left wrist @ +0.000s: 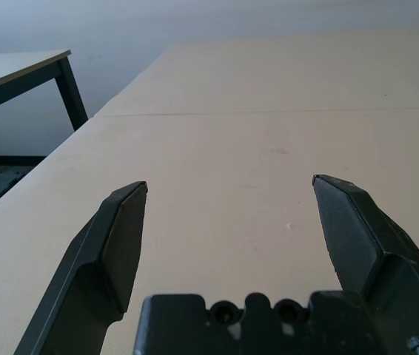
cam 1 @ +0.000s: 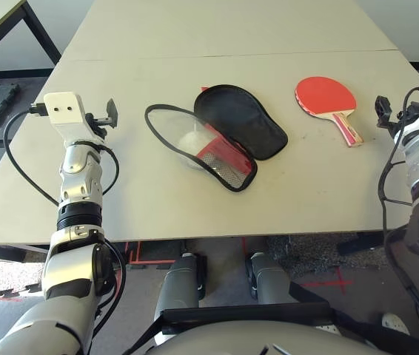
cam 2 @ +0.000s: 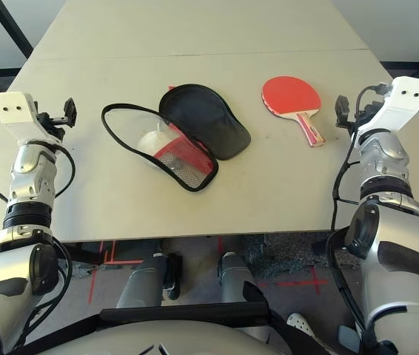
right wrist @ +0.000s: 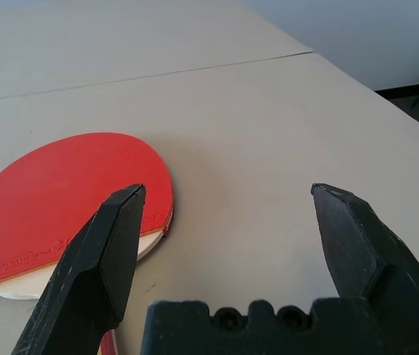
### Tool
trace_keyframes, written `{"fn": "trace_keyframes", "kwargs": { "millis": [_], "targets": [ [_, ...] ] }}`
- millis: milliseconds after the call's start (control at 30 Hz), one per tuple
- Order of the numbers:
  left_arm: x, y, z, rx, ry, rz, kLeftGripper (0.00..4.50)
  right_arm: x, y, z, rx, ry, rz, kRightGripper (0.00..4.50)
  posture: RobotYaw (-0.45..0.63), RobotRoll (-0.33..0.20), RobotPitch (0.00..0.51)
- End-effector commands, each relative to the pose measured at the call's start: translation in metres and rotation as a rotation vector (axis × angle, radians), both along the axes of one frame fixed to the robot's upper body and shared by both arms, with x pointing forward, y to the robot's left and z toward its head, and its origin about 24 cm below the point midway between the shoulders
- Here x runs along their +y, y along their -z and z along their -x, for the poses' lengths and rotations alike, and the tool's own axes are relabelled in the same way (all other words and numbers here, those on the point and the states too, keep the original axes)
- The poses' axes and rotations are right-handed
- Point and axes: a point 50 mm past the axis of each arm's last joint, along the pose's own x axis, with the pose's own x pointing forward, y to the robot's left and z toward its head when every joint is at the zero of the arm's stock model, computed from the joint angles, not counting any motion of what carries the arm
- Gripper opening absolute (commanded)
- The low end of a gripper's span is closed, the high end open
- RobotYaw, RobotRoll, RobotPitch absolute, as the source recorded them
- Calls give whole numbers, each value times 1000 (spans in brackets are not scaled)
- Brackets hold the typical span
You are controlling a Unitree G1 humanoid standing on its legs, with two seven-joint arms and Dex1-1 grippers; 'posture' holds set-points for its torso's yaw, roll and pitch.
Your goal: Store the ping-pong paddle in its case and zip it.
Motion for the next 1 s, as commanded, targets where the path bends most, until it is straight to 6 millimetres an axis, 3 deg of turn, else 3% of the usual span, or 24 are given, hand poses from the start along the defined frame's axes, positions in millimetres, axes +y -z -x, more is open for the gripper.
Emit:
{"fn": "trace_keyframes", "kwargs": {
  "millis": [33, 200, 400, 533, 700, 800, 1000],
  "targets": [
    [2, 7, 3, 29, -2, 4, 4500, -1, 8, 3, 19, 16, -16, 4460, 53, 0, 130],
    [4, 3, 3, 32, -1, -1, 4500, 2, 8, 1, 20, 9, -18, 4460, 58, 0, 135],
    [-1, -29, 1, -3, 75, -45, 4500, 4, 11, 0, 30, 0, -18, 4460, 68, 0, 141],
    [-29, -64, 1, -56, 260, -104, 4500, 5, 13, 0, 41, -9, -17, 4460, 74, 0, 147],
    [-71, -86, 9, -37, 530, -186, 4500, 7, 15, 0, 55, -23, -12, 4460, 73, 0, 150],
    [-101, -88, 20, -12, 728, -220, 4500, 9, 17, 0, 68, -40, 5, 4460, 64, 0, 150],
    [-152, -75, 45, 92, 1029, -252, 4500, 11, 14, -2, 92, -98, 48, 4460, 41, 0, 144]
  ]
}}
